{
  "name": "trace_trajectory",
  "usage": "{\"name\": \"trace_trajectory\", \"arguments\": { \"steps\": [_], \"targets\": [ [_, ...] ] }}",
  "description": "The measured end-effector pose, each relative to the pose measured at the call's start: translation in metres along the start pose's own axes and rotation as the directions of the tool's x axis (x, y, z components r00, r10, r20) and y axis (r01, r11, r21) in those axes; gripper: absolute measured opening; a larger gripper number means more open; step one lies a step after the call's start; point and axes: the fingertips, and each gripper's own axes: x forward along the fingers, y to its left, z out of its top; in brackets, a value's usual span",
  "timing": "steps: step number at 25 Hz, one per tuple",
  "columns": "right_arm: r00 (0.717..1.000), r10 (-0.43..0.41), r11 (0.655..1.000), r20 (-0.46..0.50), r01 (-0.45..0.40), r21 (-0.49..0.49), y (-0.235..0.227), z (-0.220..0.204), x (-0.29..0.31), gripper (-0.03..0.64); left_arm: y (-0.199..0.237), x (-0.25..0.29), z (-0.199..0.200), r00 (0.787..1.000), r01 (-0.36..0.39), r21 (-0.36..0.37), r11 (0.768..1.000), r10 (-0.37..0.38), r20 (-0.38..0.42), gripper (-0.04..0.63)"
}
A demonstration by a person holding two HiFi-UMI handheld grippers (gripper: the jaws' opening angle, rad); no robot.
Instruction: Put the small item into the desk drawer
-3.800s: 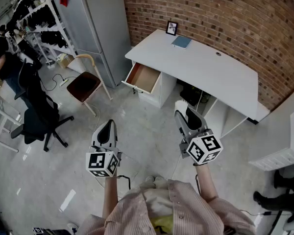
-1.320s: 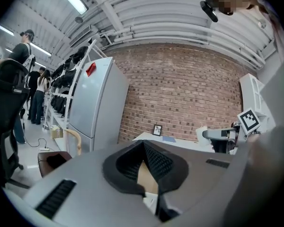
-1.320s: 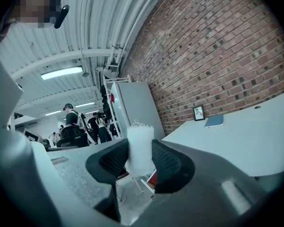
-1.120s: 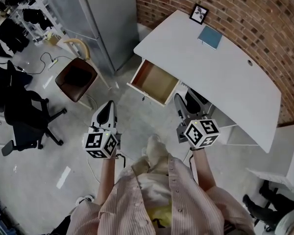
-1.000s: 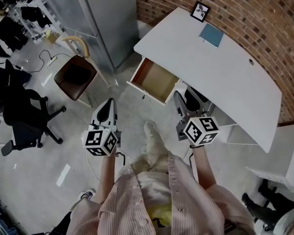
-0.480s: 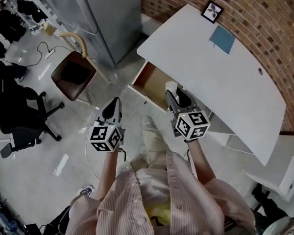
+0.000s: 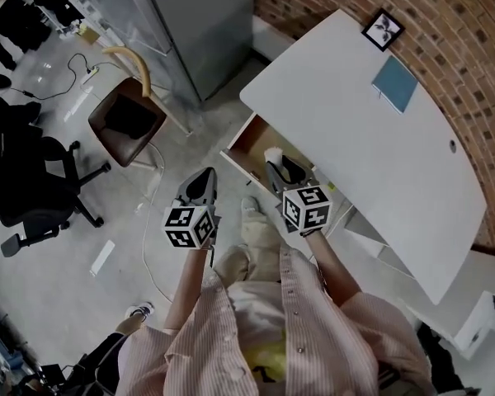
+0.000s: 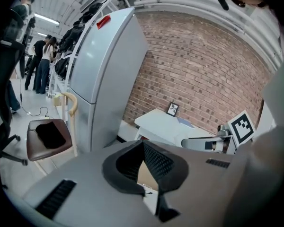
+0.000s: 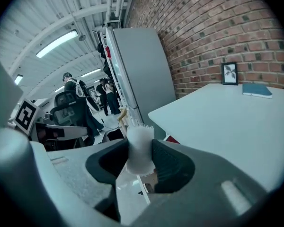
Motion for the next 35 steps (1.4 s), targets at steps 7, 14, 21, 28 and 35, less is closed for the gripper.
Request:
{"name": "trace_trajectory", "arguments": {
  "steps": [7, 14, 21, 28, 35],
  "targets": [
    [0.994, 0.013, 1.000, -0.112, -0.015, -0.010, -0.011, -0.028, 0.046, 0.156, 0.017, 0.026, -0.021, 0.998, -0.020, -0.043, 0.999, 0.017, -0.062, -0.002],
    [0.973, 0.006, 0.997, -0.233, -0.023, -0.071, -0.027, -0.064, 0.093, 0.156, 0.043, 0.055, -0.047, 0.992, -0.041, -0.097, 0.994, 0.029, -0.119, -0.002],
    [0.945, -0.018, 0.992, -0.328, -0.024, -0.123, -0.057, -0.106, 0.138, 0.156, 0.061, 0.087, -0.079, 0.990, -0.033, -0.120, 0.992, 0.016, -0.143, -0.002],
    [0.908, -0.015, 0.989, -0.419, -0.046, -0.137, -0.081, -0.151, 0.182, 0.156, 0.077, 0.111, -0.108, 0.988, -0.021, -0.134, 0.991, 0.000, -0.155, -0.002],
    [0.865, -0.013, 0.986, -0.502, -0.074, -0.153, -0.090, -0.187, 0.210, 0.155, 0.097, 0.127, -0.122, 0.986, -0.019, -0.126, 0.992, -0.002, -0.165, -0.002]
  ]
}}
